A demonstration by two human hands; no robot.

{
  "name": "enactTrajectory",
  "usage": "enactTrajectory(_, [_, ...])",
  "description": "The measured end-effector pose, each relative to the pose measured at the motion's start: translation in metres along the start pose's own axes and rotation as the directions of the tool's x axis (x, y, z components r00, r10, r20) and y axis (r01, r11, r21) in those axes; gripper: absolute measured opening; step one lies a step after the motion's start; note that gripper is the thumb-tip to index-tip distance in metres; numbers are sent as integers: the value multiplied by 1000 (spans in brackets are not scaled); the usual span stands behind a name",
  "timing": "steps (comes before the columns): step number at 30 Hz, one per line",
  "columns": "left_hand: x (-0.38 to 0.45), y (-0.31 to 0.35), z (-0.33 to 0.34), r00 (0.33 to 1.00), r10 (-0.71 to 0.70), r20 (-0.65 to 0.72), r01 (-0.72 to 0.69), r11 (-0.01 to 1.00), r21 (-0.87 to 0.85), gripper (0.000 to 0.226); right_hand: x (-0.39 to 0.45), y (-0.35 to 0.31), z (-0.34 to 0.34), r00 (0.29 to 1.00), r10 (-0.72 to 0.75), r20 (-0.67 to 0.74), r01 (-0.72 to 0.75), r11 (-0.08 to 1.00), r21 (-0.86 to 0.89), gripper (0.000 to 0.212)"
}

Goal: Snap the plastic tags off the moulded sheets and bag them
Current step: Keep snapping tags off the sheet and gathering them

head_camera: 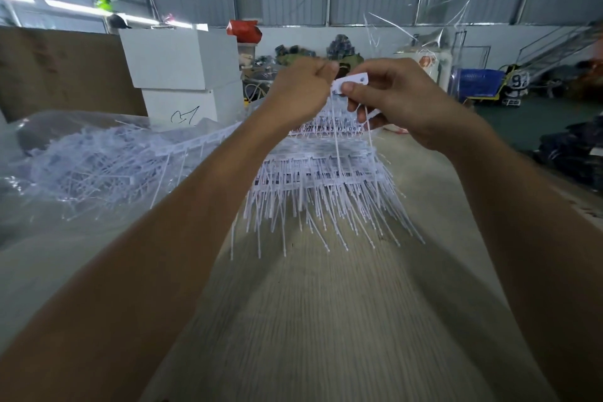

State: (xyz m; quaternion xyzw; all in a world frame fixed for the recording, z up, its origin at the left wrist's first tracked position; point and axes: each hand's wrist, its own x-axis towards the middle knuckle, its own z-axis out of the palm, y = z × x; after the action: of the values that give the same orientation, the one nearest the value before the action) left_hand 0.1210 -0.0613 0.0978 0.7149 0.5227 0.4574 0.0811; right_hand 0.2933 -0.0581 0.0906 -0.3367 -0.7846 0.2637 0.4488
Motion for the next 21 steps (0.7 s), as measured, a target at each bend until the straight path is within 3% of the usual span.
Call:
enactTrajectory(5, [3,-4,-3,995,-60,81,73,985,-158,37,0,-8,-5,994,-105,-20,100,977,-189,11])
enactTrajectory(9, [2,-5,-3,988,-66,143,100,966,-240,32,5,-10,-5,974,-221,-52,180,891,-417,14])
enactTrajectory(14, [6,-7,-7,976,-122,182,190,884,-427,36,8,-13,5,928,-358,-102,258,817,-516,16])
enactTrajectory(18, [5,-12,-19,994,7,106,18,973,-230,39,7,-9,8,936,-298,-188,182,865,-467,17])
enactTrajectory(21, [3,-11,-20,989,9,145,13,988,-154,32,7,-7,10,943,-256,-211,147,892,-428,14])
